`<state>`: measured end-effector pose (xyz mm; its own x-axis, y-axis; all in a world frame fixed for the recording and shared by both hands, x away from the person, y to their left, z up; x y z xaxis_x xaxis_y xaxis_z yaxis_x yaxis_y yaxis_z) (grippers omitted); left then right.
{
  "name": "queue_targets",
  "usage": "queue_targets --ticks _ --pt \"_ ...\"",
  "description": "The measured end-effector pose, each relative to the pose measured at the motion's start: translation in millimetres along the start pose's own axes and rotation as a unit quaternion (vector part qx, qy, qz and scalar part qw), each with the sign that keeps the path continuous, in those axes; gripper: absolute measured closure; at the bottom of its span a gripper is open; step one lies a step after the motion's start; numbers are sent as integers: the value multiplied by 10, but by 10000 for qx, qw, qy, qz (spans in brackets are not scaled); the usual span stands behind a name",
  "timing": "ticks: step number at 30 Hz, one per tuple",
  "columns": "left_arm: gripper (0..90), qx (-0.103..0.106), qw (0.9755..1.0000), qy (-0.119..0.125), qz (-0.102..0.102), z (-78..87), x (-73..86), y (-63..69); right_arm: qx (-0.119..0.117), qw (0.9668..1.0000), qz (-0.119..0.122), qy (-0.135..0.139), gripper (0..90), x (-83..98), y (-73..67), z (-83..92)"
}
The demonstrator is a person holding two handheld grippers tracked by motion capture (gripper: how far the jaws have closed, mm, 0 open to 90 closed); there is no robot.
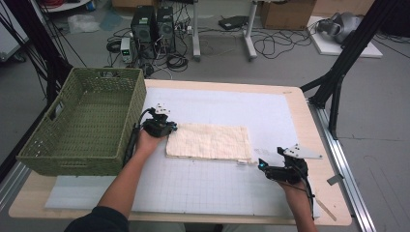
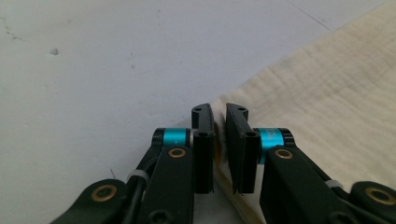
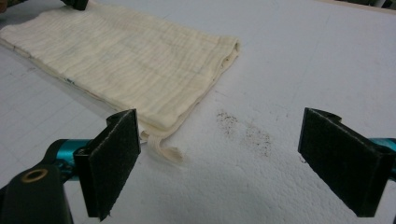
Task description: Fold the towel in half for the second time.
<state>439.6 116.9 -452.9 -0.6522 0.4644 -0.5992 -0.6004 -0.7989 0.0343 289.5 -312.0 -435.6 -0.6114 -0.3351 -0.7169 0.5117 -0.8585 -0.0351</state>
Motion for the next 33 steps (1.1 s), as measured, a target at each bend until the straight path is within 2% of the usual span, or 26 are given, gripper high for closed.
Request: queue_targets --ticks 5,9,11,16,20,26,28,33 --pt "839 34 10000 28 59 -2 5 -7 -38 10000 33 -42 123 -48 -7 -57" --pt "844 42 9999 47 115 -2 11 -7 -70 10000 -1 -61 123 -155 -8 -130" --pt "846 38 9999 45 141 -1 12 -4 -34 9998 34 -202 123 -244 7 -200" --pt "846 31 9998 56 165 -2 12 3 -125 9979 17 -635 124 -450 56 -441" --pt "845 59 9997 63 228 -4 15 -2 -181 9962 115 -848 137 -645 107 -601" --pt "843 35 9995 33 297 -4 9 3 -224 9951 310 -908 156 -916 146 -780" --pt "843 46 9994 44 339 -5 9 5 -242 9952 409 -856 192 -976 142 -822" --pt "843 45 9993 35 367 -4 11 3 -320 9951 351 -866 224 -1029 174 -953"
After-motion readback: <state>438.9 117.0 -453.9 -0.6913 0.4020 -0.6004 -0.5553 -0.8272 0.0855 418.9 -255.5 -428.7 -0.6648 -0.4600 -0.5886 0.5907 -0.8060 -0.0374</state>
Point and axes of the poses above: each handheld gripper's, and its own axes: z roughly backward along the jaws, x roughly out of its underside, y roughly to its right, the point moved 1 cm from there along -z, roughly forward along the jaws, and after that the axes turned 14 degrees about -y, right-handed, at the moved point
